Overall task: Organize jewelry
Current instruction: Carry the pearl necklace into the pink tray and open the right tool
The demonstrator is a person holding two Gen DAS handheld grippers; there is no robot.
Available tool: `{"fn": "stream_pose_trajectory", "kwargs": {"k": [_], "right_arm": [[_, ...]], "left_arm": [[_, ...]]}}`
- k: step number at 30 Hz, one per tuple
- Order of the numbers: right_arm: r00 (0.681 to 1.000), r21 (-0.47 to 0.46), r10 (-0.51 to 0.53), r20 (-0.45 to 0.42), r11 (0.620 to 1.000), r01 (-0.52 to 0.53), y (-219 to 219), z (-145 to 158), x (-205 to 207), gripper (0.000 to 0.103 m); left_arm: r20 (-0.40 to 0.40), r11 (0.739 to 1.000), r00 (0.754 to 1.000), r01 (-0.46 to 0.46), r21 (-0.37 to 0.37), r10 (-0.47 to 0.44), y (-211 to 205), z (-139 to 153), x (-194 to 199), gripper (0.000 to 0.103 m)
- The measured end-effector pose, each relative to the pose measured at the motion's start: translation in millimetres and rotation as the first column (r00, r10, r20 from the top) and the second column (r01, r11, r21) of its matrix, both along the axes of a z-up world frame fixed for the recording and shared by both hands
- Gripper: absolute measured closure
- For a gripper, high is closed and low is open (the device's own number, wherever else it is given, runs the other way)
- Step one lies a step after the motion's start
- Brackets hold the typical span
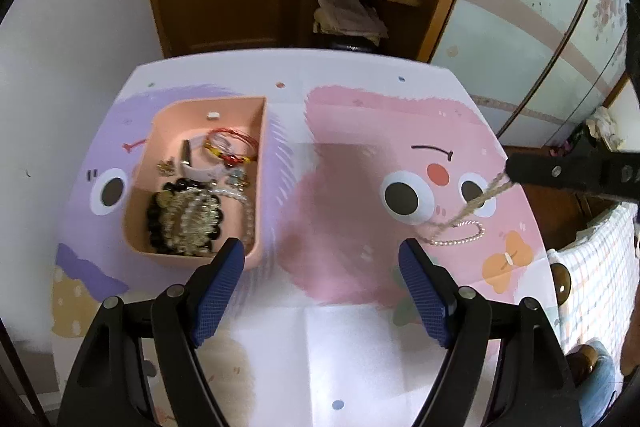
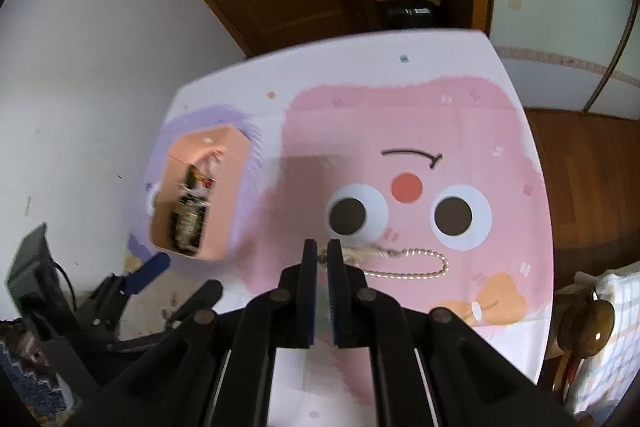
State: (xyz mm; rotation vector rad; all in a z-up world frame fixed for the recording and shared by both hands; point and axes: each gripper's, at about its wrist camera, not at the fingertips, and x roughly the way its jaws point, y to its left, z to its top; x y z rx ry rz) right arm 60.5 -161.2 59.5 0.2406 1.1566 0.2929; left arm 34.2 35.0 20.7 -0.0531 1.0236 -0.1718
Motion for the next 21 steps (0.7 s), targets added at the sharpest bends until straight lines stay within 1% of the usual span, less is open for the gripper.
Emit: {"fn": "stream_pose_trajectory", "kwargs": {"k": [5, 9, 10, 16, 21], "right_arm": [[0.997, 0.030, 0.022, 0.080, 0.999, -0.025, 10, 40, -12, 0.099], [0.987, 0.043, 0.042, 0.157, 0.998, -0.050, 25, 77, -22, 0.099], [0.982, 0.045, 0.048, 0.184, 0.997, -0.057, 30, 90, -25, 0.099], [0.950, 0.036, 0.091, 0.298, 0.994, -0.106, 61, 143, -35, 0.099], [0.919, 0.014, 0.132, 0.371, 0.989, -0.147, 90, 176, -38, 0.099]], "left_arm": [[0.032, 0.999, 0.998, -0.045, 0.003, 0.045, 18, 21, -12, 0.025], [0.053, 0.996, 0.995, -0.086, 0.006, 0.085, 34, 34, -20, 0.025], [0.058, 0.995, 0.994, -0.098, 0.007, 0.097, 39, 37, -23, 0.025], [0.089, 0.985, 0.981, -0.171, 0.003, 0.170, 73, 50, -36, 0.025], [0.089, 0.973, 0.969, -0.230, -0.009, 0.230, 105, 50, -48, 0.025]]}}
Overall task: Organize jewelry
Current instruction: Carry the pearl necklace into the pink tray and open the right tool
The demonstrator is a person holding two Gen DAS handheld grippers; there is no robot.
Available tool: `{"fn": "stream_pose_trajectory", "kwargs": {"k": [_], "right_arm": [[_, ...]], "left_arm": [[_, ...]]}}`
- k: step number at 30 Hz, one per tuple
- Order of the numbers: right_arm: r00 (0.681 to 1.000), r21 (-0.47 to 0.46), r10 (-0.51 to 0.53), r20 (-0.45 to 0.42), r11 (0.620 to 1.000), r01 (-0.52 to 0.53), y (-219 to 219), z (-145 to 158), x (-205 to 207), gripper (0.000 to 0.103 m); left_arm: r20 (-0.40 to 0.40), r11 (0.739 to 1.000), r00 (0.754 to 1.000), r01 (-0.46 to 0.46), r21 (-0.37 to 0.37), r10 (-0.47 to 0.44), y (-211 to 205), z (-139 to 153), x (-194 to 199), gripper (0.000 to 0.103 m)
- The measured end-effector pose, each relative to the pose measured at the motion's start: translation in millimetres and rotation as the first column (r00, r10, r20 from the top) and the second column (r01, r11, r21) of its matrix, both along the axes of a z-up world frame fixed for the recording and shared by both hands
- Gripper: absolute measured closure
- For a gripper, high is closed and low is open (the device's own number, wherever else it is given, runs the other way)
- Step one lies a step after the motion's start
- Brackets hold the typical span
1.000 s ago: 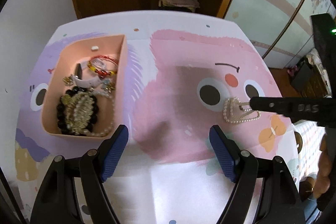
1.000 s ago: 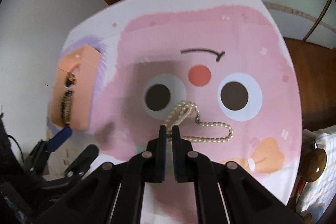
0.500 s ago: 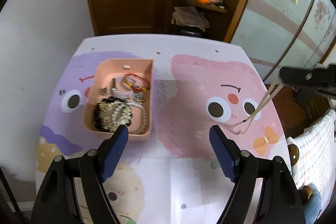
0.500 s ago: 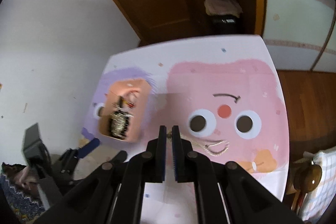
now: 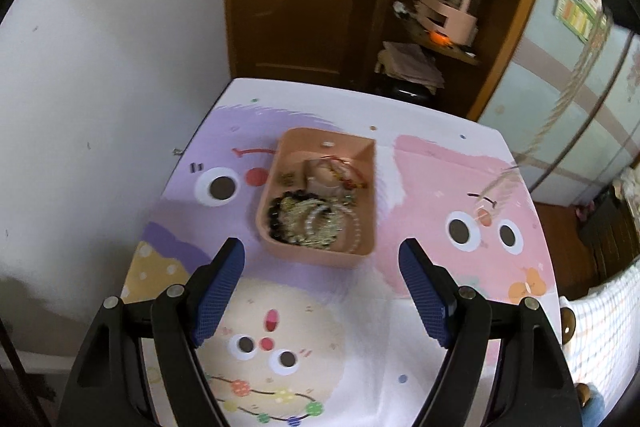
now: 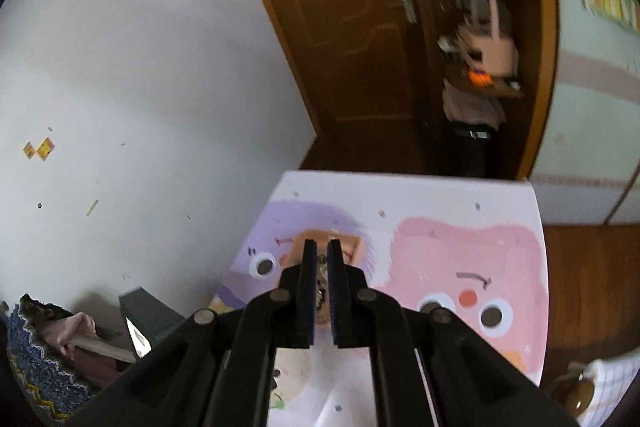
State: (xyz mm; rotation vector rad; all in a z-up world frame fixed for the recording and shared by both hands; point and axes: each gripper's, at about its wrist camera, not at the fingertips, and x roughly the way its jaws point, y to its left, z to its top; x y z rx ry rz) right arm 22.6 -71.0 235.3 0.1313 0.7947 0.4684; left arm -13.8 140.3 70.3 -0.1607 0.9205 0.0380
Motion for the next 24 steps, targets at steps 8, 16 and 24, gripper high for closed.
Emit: {"fn": "stream_pose_trajectory", "kwargs": {"k": [8, 16, 24], "right_arm": [[0.997, -0.028, 0.041, 0.067, 0.999, -0.040, 48, 18, 17, 0.099], [0.998, -0.031, 0.060, 0.031, 0.998, -0.059, 84, -14, 55, 0.099], [0.995, -0.067, 0.087, -0.039, 0.994, -0.089, 126, -66, 99, 0.099]], "left_arm": [[0.005, 0.996, 0.996, -0.088, 0.008, 0.088, 41, -7, 1, 0.025], [0.080, 0.980, 0.978, -0.197, 0.039, 0.193, 86, 9, 33, 0.025], [0.063, 0.970, 0.968, -0.244, 0.016, 0.243, 111, -4, 51, 0.025]]}}
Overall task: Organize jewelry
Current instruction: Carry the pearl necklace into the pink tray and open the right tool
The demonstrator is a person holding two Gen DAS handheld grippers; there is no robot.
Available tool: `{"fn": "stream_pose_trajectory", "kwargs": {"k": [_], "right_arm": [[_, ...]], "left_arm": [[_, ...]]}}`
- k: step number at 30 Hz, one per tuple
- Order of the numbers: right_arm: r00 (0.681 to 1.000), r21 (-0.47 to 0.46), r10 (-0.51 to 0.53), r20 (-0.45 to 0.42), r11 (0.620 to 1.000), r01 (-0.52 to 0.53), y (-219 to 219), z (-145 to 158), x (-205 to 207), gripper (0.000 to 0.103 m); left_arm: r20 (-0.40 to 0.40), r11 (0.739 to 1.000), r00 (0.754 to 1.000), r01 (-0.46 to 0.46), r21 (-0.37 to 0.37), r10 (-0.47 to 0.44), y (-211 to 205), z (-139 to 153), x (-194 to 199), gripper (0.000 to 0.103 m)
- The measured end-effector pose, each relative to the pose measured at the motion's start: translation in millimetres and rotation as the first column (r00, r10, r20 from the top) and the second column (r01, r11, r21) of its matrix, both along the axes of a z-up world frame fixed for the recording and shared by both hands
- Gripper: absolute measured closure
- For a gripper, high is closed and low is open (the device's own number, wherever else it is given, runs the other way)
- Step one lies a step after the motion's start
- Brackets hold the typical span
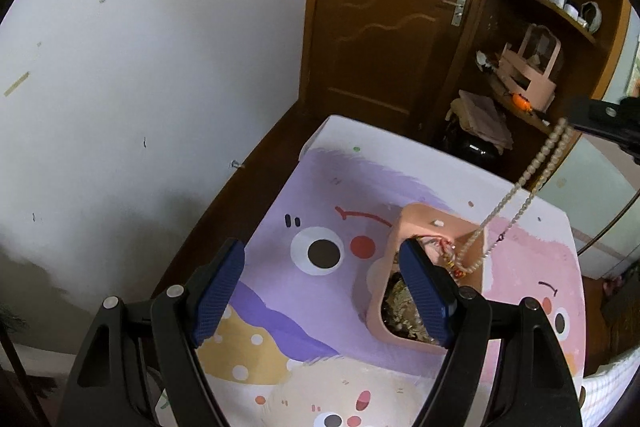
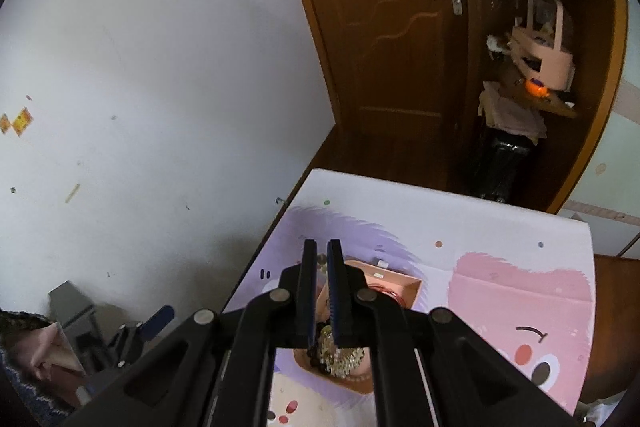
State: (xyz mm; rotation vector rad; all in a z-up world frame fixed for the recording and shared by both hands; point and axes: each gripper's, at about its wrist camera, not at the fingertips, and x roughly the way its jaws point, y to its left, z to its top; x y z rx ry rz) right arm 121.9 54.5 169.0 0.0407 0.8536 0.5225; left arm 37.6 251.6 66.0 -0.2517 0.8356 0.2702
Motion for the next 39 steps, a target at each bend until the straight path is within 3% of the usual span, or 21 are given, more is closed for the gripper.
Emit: {"fn": "stream_pose_trajectory", "kwargs": {"k": [11, 22, 39], "right_arm": [[0.999, -0.016, 0.008, -0.041, 1.000, -0.009, 27, -39, 31, 0.099], [0.994, -0.002, 0.023, -0.107, 1.000, -0.023, 37, -77, 43, 0.098], [0.961, -0.069, 0.020, -0.276, 0.997, -0.040, 44, -145, 50, 0.098]], "left_arm": [[-0.076, 1.000, 0.997, 0.001, -0.028, -0.003, 2, -46, 10, 0.025], [-0.094, 0.999, 0.995, -0.025, -0.042, 0.021, 8, -56, 15, 0.025], [-0.099, 0.999, 0.995, -0.024, -0.045, 0.020, 3, -58, 19, 0.025]]}}
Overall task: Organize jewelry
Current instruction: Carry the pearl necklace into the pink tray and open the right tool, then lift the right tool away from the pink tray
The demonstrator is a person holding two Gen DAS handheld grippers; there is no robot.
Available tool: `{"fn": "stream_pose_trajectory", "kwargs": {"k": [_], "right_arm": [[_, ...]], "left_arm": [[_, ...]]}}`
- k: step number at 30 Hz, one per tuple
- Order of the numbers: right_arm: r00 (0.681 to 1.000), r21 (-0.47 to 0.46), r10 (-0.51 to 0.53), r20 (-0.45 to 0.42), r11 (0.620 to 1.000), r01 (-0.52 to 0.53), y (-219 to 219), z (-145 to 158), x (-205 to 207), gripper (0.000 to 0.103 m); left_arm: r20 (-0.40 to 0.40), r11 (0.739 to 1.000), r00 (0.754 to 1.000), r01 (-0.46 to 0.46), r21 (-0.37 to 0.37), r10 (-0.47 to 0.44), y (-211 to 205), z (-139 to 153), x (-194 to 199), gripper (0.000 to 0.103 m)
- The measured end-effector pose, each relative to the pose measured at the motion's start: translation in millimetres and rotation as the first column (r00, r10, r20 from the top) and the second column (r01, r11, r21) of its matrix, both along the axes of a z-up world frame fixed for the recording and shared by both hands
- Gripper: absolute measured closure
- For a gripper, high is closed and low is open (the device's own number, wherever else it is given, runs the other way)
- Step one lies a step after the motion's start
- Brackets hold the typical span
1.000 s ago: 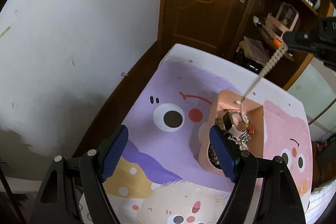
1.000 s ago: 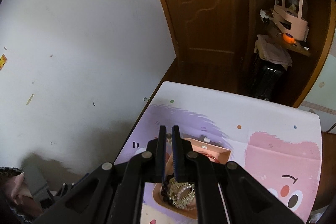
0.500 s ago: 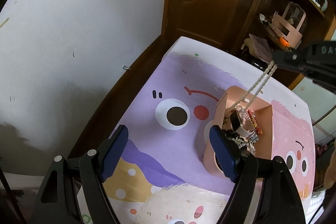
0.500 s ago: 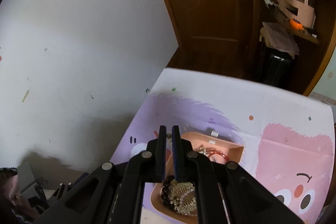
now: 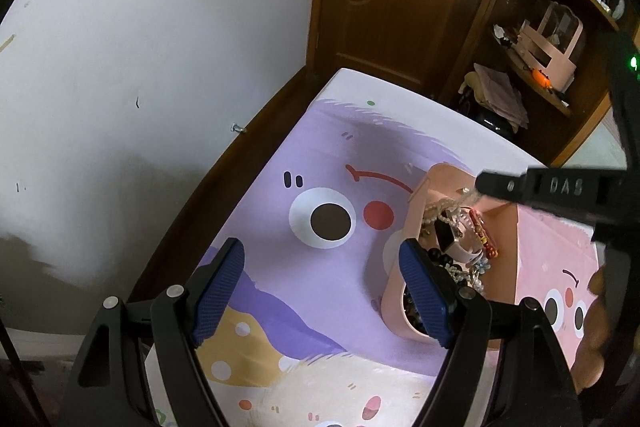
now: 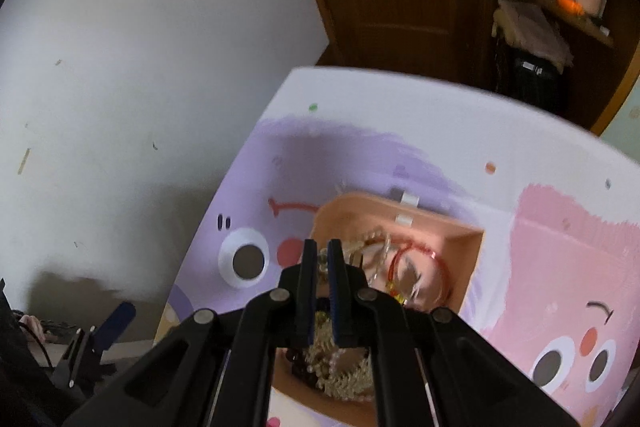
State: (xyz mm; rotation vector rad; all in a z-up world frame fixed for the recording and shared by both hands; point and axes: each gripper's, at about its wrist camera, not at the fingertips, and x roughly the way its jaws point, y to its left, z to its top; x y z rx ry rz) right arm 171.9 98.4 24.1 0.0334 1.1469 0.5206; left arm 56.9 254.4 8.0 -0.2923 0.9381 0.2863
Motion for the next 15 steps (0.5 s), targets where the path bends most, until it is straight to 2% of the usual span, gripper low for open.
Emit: {"fn": "stream_pose_trajectory", "kwargs": {"k": [3, 7, 11, 15], "right_arm": [[0.999, 0.024, -0.009, -0.047, 1.000, 0.010, -6, -6, -3, 0.096], [0.997, 0.038, -0.013, -0.073, 0.999, 0.016, -13, -9, -12, 0.088], [0.998, 0.050, -0.013, -0.065, 0.999, 0.016, -20, -6, -24, 0.088], [1.000, 0.041, -0.006, -0.020, 0.999, 0.007, -23, 7, -37, 0.088]], "left_arm": [[0.004, 1.000, 1.000, -0.001, -0.001, 0.001, 0, 2, -1, 0.025], [0.008, 1.000, 1.000, 0.000, 0.000, 0.000, -2, 5, -2, 0.025], [0.014, 1.000, 1.000, 0.005, 0.008, -0.005, -5, 10, -6, 0.025], [0.024, 1.000, 1.000, 0.006, 0.008, -0.006, -7, 19, -11, 0.025]]}}
